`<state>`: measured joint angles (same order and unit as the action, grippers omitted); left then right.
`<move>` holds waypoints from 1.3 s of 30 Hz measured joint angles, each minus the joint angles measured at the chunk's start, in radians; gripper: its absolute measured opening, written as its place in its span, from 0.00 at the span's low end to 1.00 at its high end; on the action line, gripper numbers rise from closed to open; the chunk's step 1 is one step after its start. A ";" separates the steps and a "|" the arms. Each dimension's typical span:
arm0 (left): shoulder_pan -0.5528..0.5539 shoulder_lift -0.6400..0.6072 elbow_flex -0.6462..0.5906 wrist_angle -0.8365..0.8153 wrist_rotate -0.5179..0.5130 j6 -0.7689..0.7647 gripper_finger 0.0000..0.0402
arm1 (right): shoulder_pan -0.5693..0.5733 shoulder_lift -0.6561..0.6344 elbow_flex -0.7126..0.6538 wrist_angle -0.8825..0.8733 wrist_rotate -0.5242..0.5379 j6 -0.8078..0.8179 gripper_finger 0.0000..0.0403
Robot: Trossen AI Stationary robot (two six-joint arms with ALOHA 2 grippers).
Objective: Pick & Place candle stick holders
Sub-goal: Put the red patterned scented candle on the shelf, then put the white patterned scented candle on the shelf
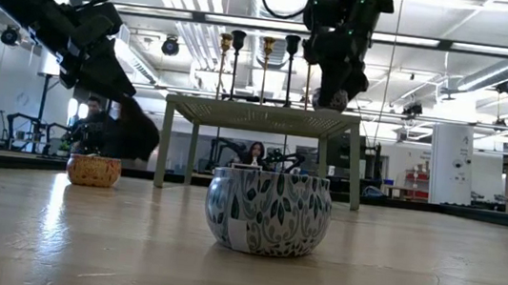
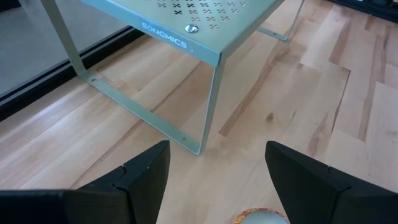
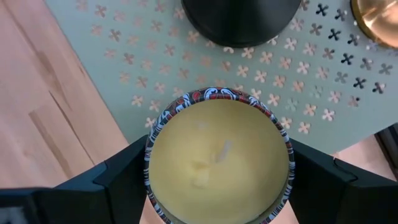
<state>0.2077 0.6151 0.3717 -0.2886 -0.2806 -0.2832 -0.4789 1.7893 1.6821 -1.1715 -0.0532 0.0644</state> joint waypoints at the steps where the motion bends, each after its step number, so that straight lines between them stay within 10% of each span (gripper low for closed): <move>1: 0.000 0.000 0.000 0.000 0.000 0.000 0.67 | 0.000 0.000 0.000 0.003 0.000 -0.005 0.73; 39: 0.000 0.000 0.000 -0.020 0.003 0.000 0.67 | 0.000 0.032 0.000 0.029 0.014 -0.024 0.89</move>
<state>0.2076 0.6149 0.3717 -0.3084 -0.2779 -0.2836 -0.4793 1.8217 1.6817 -1.1427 -0.0396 0.0408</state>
